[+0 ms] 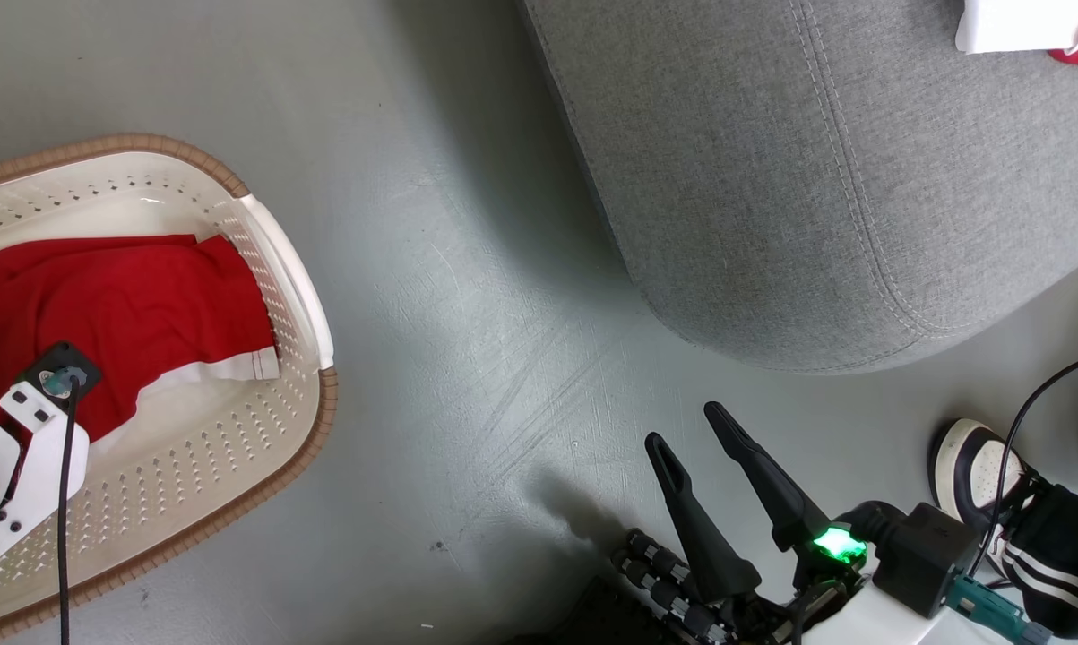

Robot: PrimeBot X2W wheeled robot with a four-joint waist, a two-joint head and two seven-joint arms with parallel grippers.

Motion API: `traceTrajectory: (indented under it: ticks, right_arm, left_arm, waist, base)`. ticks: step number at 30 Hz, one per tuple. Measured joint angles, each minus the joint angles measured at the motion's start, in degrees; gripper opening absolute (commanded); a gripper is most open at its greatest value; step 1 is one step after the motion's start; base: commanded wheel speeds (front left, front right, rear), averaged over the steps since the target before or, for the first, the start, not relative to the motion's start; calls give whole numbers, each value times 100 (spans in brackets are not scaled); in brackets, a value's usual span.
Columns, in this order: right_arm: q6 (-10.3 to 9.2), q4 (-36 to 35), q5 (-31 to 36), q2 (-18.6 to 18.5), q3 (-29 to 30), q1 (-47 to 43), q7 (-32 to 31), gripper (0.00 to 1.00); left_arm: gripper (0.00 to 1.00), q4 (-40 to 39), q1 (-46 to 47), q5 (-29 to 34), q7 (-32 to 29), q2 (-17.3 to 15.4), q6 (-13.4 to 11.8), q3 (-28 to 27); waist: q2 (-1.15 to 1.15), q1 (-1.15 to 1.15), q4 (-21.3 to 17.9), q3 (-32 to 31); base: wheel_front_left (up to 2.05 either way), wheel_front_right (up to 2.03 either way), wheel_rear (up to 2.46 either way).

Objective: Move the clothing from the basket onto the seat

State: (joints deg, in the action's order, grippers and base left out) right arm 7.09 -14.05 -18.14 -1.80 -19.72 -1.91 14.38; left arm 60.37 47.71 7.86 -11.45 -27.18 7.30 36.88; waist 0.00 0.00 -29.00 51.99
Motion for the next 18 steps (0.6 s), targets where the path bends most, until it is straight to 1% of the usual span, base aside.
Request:
traceTrajectory:
  ticks: [10, 18]
  right_arm:
    - [0, -1, 10, 0, -3, 24, 0, 100]
    - [0, -5, 16, 0, 3, 252, 0, 100]
  left_arm:
    - [0, 40, 91, -108, 112, -27, 0, 27]
    - [0, 89, 148, -242, 207, -22, 0, 21]
  waist:
    - [0, 0, 18, -9]
    - [0, 0, 14, -54]
  base:
    - [0, 0, 0]
    - [0, 0, 0]
